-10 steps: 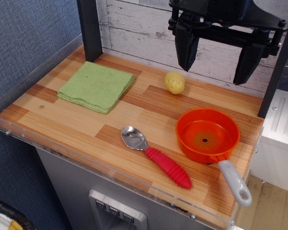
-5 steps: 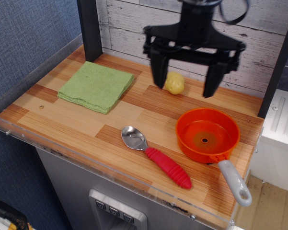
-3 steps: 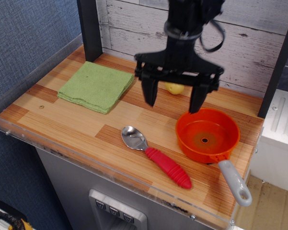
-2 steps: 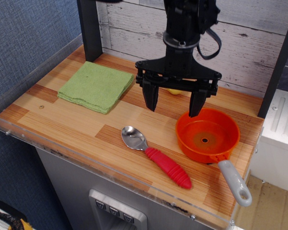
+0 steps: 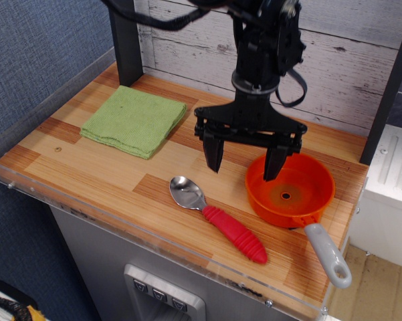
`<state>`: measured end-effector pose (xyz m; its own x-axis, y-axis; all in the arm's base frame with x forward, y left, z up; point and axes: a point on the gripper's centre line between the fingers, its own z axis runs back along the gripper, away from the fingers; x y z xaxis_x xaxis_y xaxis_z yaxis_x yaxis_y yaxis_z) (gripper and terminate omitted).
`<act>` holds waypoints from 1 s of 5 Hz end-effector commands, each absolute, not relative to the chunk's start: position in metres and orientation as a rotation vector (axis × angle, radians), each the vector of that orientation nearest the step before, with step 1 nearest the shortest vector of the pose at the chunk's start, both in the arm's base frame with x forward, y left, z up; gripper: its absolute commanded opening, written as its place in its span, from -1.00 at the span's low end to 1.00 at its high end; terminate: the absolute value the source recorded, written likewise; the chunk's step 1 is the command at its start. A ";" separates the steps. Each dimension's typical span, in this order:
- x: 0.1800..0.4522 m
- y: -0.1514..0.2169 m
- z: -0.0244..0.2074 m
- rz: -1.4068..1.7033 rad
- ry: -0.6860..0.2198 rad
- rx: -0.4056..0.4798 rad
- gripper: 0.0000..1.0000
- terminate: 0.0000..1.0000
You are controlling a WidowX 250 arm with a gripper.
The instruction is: Place the red pan on the green cloth
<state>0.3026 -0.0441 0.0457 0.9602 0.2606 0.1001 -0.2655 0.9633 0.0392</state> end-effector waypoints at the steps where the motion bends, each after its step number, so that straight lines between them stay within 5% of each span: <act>1: 0.309 -0.044 0.032 0.281 -0.078 0.068 1.00 -1.00; 3: 0.311 -0.043 0.023 0.285 -0.073 0.048 1.00 -1.00; 4: 0.311 -0.043 0.022 0.286 -0.073 0.047 -1.00 -1.00; 5: 0.310 -0.043 0.031 0.319 -0.085 0.017 -1.00 -1.00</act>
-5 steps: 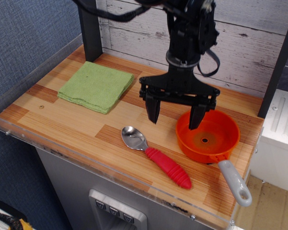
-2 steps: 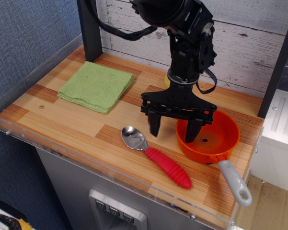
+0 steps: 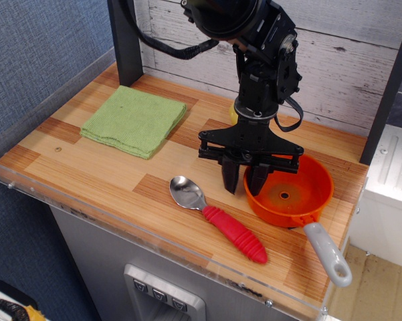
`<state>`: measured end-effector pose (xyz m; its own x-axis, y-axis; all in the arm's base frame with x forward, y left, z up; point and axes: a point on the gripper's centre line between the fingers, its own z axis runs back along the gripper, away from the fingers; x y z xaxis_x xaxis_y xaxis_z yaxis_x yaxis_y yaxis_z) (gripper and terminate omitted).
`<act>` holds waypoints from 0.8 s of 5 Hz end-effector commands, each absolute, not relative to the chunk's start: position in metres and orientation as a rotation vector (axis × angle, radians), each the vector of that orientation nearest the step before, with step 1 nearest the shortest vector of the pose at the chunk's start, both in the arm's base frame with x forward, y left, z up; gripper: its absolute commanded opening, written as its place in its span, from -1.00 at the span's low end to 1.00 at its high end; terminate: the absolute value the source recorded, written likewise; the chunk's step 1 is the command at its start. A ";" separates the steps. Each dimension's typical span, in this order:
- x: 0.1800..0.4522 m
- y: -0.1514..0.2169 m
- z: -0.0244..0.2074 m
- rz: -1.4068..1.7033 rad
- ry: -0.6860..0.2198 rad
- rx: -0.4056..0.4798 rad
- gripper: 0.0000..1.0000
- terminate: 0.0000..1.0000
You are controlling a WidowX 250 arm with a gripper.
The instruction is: Place the red pan on the green cloth
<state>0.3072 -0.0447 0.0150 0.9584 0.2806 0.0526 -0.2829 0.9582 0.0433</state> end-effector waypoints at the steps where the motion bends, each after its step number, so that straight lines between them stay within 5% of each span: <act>1: 0.309 -0.043 0.043 0.369 -0.095 0.006 -1.00 -1.00; 4: 0.290 -0.027 0.084 0.480 -0.096 -0.031 -1.00 -1.00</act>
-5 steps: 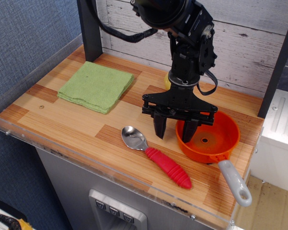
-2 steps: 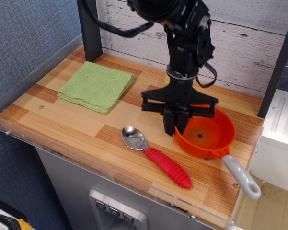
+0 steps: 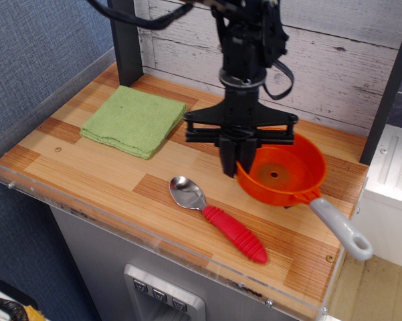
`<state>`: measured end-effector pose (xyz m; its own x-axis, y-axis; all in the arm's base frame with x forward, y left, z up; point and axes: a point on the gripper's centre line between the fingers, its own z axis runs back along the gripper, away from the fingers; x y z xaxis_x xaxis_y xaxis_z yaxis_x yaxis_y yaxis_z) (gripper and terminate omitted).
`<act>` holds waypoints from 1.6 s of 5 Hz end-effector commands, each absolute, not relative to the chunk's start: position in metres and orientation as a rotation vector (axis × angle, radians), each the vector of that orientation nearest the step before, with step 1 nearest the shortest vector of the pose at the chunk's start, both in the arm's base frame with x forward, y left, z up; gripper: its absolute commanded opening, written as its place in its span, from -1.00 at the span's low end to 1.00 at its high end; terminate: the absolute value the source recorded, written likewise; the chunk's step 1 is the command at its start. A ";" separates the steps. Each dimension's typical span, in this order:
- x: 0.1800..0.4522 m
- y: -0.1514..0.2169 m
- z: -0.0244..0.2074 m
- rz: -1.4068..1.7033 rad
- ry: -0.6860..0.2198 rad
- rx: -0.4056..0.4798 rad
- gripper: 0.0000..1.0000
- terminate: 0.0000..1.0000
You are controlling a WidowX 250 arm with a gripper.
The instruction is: Place the red pan on the green cloth
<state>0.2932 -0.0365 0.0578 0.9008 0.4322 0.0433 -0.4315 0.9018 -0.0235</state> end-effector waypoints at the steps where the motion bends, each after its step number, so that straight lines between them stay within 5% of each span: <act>1: 0.279 -0.006 0.093 0.534 -0.095 -0.006 -1.00 -1.00; 4: 0.282 0.079 0.105 0.637 -0.098 0.082 -1.00 -1.00; 8: 0.291 0.169 0.074 0.796 -0.086 0.059 -1.00 -1.00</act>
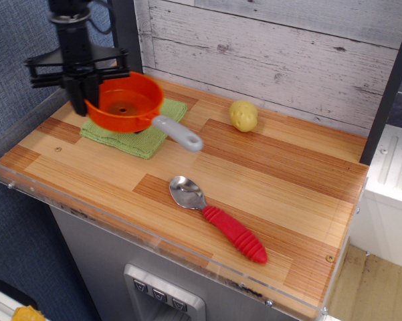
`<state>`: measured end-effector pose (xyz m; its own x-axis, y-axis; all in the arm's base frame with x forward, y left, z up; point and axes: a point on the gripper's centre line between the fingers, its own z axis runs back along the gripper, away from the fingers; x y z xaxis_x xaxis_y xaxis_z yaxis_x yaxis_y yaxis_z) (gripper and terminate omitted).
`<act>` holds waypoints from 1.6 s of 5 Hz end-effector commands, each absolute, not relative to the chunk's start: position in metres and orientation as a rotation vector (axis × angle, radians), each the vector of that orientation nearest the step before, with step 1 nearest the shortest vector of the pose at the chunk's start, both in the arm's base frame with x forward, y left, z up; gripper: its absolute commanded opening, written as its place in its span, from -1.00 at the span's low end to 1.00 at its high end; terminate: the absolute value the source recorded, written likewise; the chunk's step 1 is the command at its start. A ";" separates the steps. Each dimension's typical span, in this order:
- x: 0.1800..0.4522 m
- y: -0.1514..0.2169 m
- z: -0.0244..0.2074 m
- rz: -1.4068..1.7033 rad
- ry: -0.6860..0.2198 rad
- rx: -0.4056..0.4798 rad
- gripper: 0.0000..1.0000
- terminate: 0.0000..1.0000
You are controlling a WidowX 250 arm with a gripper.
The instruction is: Place the red pan on the green cloth
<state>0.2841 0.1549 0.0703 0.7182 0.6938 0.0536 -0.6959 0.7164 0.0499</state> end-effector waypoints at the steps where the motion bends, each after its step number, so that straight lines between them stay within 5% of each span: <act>1: 0.298 0.179 0.063 0.822 -0.078 0.069 -1.00 -1.00; 4: 0.316 0.187 0.047 0.818 -0.090 0.038 -1.00 -1.00; 5: 0.315 0.190 0.047 0.842 -0.110 0.041 1.00 -1.00; 8: 0.310 0.186 0.085 0.824 -0.122 0.088 1.00 -1.00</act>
<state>0.3077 0.1844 0.0624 0.6778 0.7315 0.0748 -0.7352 0.6756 0.0553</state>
